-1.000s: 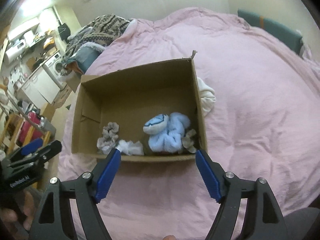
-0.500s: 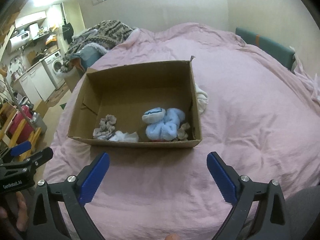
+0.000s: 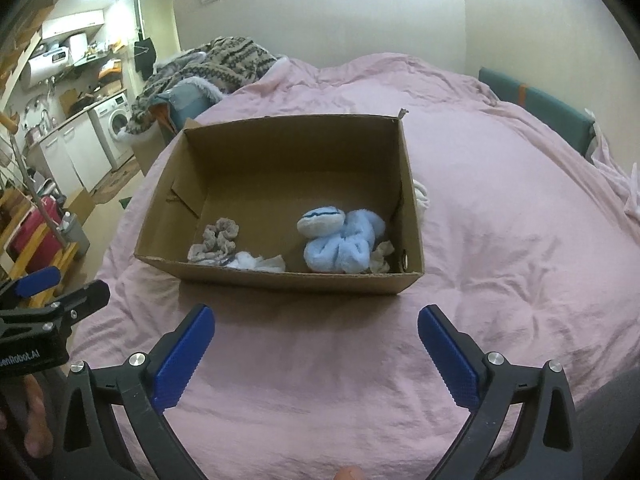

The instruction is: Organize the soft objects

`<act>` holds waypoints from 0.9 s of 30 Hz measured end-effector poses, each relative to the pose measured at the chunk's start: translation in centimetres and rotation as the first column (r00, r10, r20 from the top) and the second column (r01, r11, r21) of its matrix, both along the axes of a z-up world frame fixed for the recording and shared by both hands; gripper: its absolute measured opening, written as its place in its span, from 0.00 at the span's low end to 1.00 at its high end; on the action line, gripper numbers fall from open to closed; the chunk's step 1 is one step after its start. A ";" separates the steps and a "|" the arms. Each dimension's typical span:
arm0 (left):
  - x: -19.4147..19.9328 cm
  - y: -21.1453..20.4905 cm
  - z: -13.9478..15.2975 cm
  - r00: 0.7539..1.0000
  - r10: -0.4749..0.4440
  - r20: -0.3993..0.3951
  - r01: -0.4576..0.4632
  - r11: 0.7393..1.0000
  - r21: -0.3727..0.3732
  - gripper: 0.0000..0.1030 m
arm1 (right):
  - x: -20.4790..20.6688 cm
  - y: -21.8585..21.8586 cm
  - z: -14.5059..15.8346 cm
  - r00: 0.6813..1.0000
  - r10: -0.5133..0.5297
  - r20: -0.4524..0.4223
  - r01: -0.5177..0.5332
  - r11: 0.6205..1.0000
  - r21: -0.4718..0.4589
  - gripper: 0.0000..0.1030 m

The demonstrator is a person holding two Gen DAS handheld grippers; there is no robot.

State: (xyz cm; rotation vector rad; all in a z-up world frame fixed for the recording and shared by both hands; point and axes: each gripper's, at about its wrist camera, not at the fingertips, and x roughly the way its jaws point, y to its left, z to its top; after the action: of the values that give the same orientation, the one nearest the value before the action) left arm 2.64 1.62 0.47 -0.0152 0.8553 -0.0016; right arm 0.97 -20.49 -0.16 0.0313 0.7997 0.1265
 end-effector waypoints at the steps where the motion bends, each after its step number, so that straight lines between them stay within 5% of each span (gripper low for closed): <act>1: 0.0 0.0 0.0 1.000 -0.002 -0.001 0.002 1.000 0.001 0.99 | 0.0 -0.1 0.0 1.000 -0.003 0.000 0.003 1.000 0.002 1.00; 27: 0.3 0.5 -0.2 1.000 0.006 -0.017 -0.007 0.999 -0.033 0.99 | 0.2 -0.3 -0.3 1.000 -0.015 -0.015 0.015 1.000 0.002 1.00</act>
State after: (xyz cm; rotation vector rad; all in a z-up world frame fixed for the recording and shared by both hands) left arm 2.94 2.10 0.22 -0.0488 0.8721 -0.0097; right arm 1.17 -20.84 -0.46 0.0406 0.8145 0.1127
